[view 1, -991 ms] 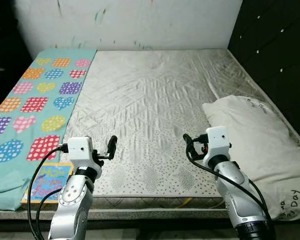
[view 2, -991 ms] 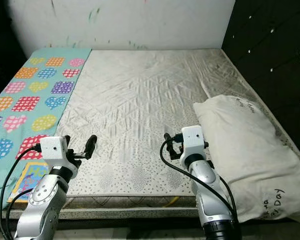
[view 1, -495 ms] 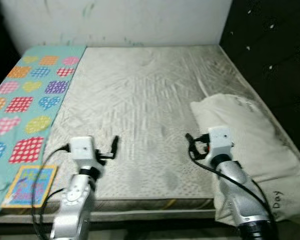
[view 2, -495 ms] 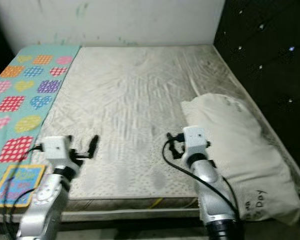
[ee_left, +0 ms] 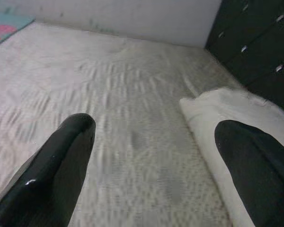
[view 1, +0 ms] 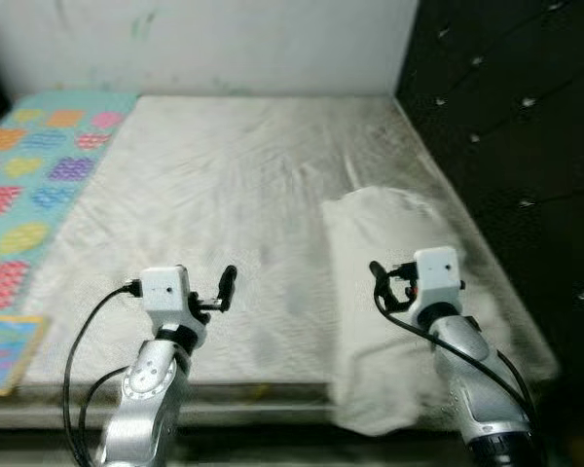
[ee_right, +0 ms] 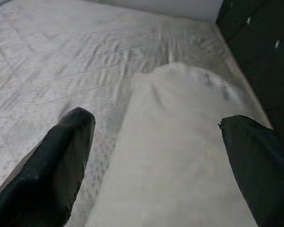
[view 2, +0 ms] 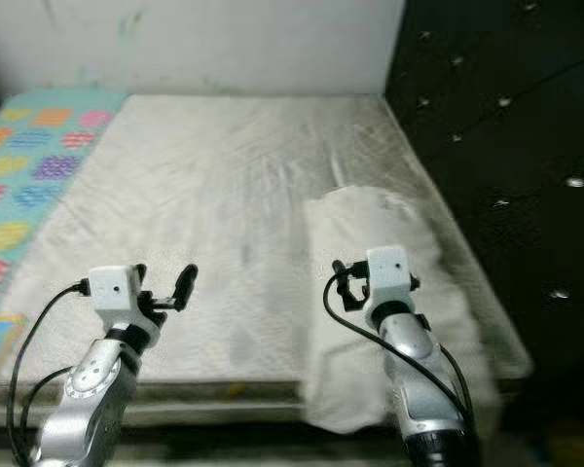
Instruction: Clean up the room
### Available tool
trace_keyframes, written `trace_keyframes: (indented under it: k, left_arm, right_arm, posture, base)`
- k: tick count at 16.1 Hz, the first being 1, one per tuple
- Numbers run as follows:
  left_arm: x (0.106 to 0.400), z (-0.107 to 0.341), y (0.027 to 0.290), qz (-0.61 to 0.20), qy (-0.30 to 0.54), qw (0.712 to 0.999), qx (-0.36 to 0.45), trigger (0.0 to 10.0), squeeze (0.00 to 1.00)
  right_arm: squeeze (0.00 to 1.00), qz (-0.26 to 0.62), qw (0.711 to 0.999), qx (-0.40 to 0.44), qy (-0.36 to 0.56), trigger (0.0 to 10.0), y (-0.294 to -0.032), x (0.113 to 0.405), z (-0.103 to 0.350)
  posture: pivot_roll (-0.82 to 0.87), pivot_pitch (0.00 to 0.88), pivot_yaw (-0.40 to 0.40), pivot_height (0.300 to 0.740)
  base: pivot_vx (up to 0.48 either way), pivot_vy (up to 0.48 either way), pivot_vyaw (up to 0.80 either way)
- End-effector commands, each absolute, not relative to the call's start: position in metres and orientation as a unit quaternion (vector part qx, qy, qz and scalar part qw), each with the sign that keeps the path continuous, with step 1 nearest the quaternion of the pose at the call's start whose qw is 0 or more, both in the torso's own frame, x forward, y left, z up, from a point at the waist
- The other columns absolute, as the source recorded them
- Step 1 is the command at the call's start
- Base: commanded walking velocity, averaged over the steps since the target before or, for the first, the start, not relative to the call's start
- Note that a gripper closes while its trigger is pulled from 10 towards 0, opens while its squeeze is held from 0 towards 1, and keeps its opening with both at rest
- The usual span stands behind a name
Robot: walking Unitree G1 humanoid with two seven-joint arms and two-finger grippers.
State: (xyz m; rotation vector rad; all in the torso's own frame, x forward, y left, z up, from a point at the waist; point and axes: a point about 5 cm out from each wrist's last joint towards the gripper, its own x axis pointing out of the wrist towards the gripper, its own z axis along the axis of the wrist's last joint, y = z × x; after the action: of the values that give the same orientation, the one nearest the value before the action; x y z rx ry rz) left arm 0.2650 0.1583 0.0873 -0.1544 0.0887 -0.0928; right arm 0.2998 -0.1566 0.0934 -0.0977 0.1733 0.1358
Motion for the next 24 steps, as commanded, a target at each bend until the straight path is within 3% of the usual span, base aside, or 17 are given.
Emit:
trace_keyframes:
  k: [1, 20, 24]
  left_arm:
    - [0.2672, 0.0901, 0.1604, -0.044, 0.04, 0.996, -0.07, 10.0, 0.0]
    - [0.2677, 0.0898, 0.1607, -0.045, 0.041, 0.996, -0.068, 10.0, 0.0]
    - [0.2698, 0.096, 0.1606, -0.057, 0.018, 0.995, -0.083, 10.0, 0.0]
  right_arm:
    - [0.0, 0.069, 0.993, -0.05, 0.082, 10.0, -0.1551, 0.3001, 0.0956]
    - [0.0, 0.069, 0.993, -0.049, 0.081, 10.0, -0.1544, 0.3, 0.0951]
    - [0.0, 0.071, 0.993, -0.048, 0.075, 10.0, -0.1537, 0.3048, 0.0964]
  posture:
    - [-0.13, 0.061, 0.015, 0.74]
    - [-0.13, 0.054, 0.018, 0.74]
    - [-0.12, 0.039, 0.017, 0.74]
  base:
    - [0.0, -0.48, 0.0]
    - [0.0, -0.403, 0.0]
    - [0.065, 0.382, 0.0]
